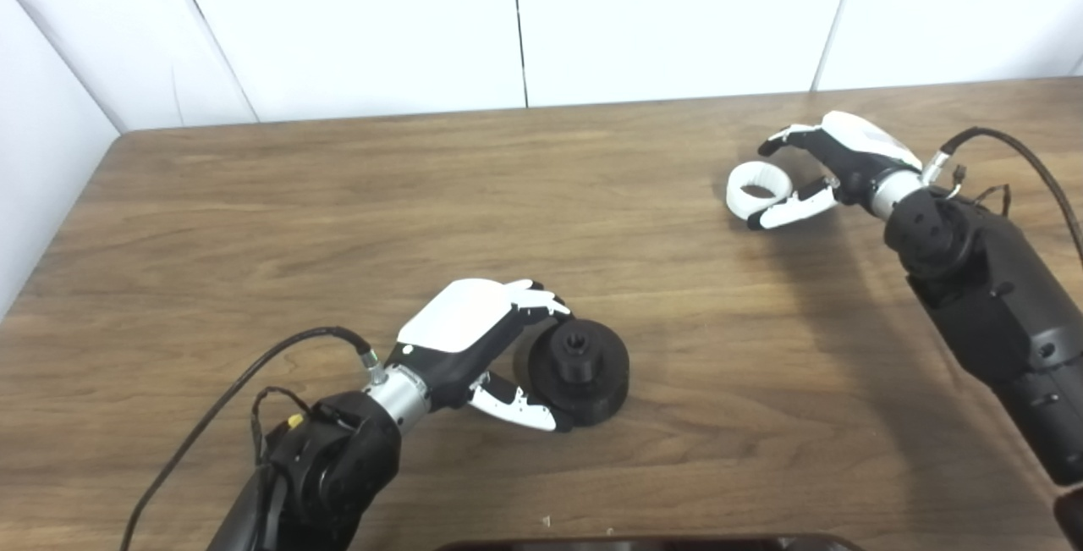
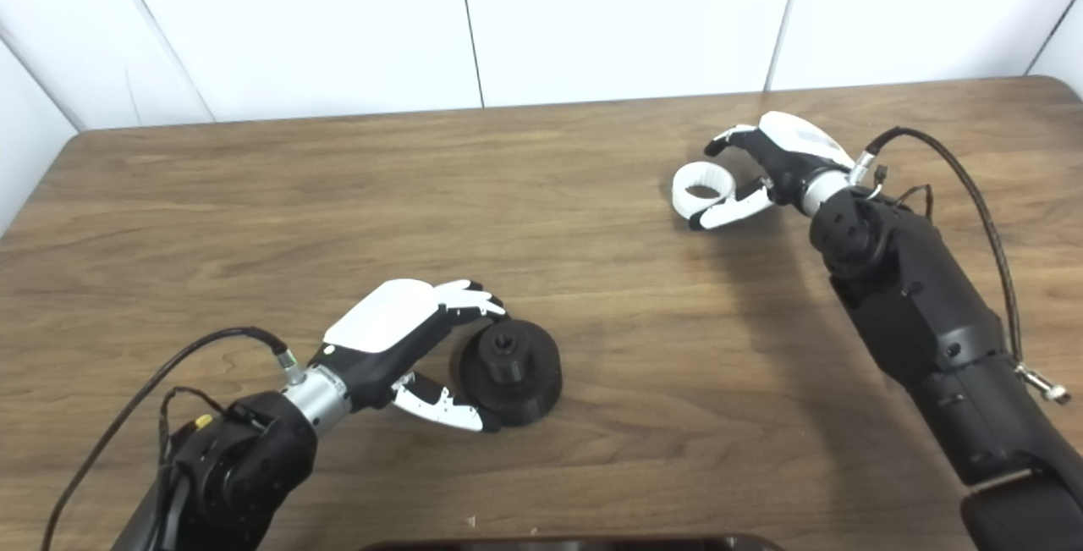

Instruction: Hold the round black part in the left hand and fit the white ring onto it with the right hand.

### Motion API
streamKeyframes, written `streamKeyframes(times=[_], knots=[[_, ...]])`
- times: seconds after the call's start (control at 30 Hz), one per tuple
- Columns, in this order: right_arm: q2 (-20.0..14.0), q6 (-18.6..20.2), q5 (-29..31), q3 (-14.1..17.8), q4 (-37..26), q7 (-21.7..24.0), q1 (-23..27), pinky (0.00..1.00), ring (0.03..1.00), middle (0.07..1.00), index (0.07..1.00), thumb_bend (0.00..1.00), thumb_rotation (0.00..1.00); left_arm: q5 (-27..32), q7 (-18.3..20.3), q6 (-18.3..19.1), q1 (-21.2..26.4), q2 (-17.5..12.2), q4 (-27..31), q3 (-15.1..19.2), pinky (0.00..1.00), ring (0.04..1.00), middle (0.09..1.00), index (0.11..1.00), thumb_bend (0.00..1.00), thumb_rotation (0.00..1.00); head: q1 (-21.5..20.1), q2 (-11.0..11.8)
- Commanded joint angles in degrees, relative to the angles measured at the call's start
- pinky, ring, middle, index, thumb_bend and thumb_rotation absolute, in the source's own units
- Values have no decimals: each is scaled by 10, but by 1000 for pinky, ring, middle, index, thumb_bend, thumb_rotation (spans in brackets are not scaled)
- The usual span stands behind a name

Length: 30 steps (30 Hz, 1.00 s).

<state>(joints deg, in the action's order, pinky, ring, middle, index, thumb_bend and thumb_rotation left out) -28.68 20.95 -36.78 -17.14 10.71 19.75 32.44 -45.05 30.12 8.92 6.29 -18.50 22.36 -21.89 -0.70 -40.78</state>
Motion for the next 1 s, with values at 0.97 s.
streamKeyframes(times=[0.97], knots=[[8,-28,-5,4,14,-26,33,888,973,936,763,731,370,5,5,-1,5,3,11,0,813,942,875,730,638,439,2,0]])
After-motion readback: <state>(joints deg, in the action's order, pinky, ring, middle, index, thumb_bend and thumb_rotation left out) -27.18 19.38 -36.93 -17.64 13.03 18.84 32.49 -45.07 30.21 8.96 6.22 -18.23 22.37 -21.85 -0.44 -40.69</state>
